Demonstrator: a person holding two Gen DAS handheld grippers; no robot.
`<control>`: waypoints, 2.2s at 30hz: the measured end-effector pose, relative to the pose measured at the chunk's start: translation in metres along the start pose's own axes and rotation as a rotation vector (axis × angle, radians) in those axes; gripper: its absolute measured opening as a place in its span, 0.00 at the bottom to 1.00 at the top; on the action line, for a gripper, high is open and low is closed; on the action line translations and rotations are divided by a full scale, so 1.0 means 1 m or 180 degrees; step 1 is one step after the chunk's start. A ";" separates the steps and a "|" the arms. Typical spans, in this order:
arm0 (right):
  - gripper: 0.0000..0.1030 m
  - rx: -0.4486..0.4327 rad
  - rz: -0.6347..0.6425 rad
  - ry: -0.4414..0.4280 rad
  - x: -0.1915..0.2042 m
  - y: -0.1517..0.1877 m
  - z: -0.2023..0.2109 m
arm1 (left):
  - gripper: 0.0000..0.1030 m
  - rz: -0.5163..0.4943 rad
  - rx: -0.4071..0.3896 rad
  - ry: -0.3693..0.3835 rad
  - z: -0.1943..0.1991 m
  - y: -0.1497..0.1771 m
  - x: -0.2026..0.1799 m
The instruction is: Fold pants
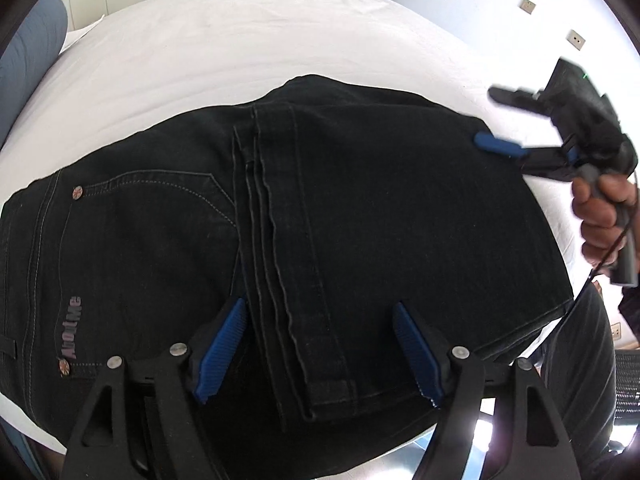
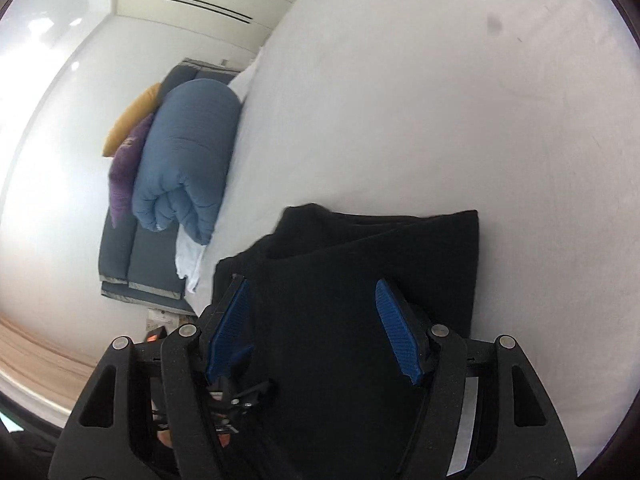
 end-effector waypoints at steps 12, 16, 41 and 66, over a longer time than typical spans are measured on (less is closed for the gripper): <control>0.58 0.0437 0.0030 -0.0653 0.003 0.110 -0.009 | 0.75 0.0138 -0.0055 0.0081 -0.005 0.019 0.012; 0.58 0.0617 0.0045 -0.0590 0.009 0.155 0.008 | 0.75 0.0169 -0.0077 0.0104 -0.002 0.024 0.022; 0.67 0.0265 0.0108 0.0087 0.073 0.108 -0.033 | 0.82 0.2058 -0.1171 0.0454 0.103 0.080 0.154; 0.67 0.0145 -0.0475 -0.0859 0.094 0.102 -0.038 | 0.66 0.4174 -0.1690 0.1534 0.062 0.131 0.300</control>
Point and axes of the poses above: each gripper's, at about its wrist camera, not at the fingertips, and z roughly against the way its jaws point, x to its left, y to its underside, the point moved 5 cm from there along -z, roughly the way its jaws point, and after that the axes turned 1 degree about -y, right-handed, at the moved point
